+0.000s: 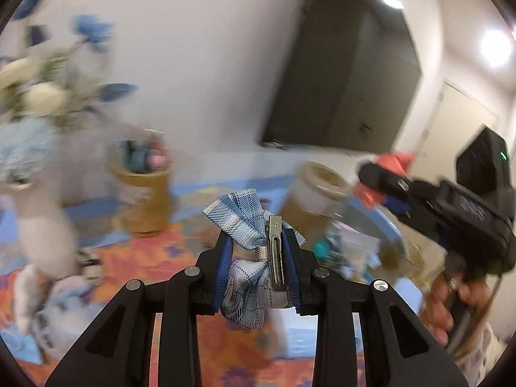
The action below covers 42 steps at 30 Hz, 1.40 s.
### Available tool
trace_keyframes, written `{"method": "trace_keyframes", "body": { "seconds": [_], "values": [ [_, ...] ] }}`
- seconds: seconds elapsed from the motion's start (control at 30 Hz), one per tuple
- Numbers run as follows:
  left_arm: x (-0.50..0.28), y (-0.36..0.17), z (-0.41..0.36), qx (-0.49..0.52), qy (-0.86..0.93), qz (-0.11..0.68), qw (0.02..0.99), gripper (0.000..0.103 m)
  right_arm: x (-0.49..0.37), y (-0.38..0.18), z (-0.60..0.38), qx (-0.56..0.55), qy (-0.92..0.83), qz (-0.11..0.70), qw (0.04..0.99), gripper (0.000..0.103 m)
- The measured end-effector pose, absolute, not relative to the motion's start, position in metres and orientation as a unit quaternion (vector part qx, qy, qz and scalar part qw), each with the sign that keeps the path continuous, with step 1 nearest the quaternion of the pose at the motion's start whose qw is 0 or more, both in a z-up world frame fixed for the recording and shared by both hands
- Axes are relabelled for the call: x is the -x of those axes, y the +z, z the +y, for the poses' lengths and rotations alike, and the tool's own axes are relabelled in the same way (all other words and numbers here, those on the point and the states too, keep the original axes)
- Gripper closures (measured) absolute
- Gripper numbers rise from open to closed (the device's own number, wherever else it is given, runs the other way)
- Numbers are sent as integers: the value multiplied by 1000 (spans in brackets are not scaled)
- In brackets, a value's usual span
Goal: Organize soft objects
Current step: 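Carry the checked bow and pink bag to the glass bowl and release both, then move both tools back to the table toward the remaining plush toys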
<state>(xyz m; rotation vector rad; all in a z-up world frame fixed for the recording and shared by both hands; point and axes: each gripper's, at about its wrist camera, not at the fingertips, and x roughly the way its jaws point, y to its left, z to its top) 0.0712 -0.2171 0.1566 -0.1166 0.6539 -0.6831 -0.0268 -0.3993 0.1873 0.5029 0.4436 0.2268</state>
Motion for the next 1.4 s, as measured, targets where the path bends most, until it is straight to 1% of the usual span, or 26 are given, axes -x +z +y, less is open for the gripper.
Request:
{"method": "trace_keyframes", "body": {
  "seconds": [0.13,0.33,0.47,0.6,0.63,0.67,0.7,0.73,0.77,0.8,0.83,0.87,0.9,0.93,0.97,1.03,1.4],
  "values": [
    [-52,158,-265,18,-377,300,876,75,36,188,-443,-259,65,210,940,66],
    [-43,154,-320,-10,-426,298,854,75,36,176,-495,-277,6,224,934,66],
    [-46,143,-355,-28,-437,294,849,75,27,169,-518,-264,-17,242,934,66],
    [-57,120,-391,-57,-426,296,853,75,3,161,-534,-244,-40,268,931,66],
    [-63,115,-394,-57,-424,298,853,72,-3,158,-536,-241,-45,274,930,66],
    [-63,113,-399,-59,-422,299,854,72,-9,155,-540,-240,-50,281,928,66],
    [-66,110,-403,-62,-417,301,855,69,-15,150,-545,-241,-57,288,925,66],
    [-70,106,-409,-68,-415,306,854,63,-18,147,-548,-241,-60,291,924,66],
    [-71,105,-412,-72,-416,311,851,63,-22,143,-552,-241,-63,296,922,66],
    [-71,104,-416,-80,-415,320,848,62,-24,141,-554,-242,-66,301,920,59],
    [-72,103,-417,-85,-412,327,846,57,-27,137,-557,-245,-70,308,917,39],
    [-72,101,-419,-88,-413,333,843,49,-28,134,-560,-249,-74,310,914,29],
    [-70,100,-419,-88,-414,335,842,45,-26,132,-564,-256,-80,306,913,18],
    [-68,100,-417,-88,-415,334,842,35,-24,131,-566,-261,-81,299,914,18],
    [-64,101,-417,-90,-414,330,844,30,-21,131,-568,-268,-81,295,913,18],
    [-59,102,-414,-94,-413,324,846,28,-16,130,-573,-283,-81,292,910,18],
    [-45,120,-396,-69,-437,333,832,28,20,154,-568,-308,-91,256,912,17]
  ]
}}
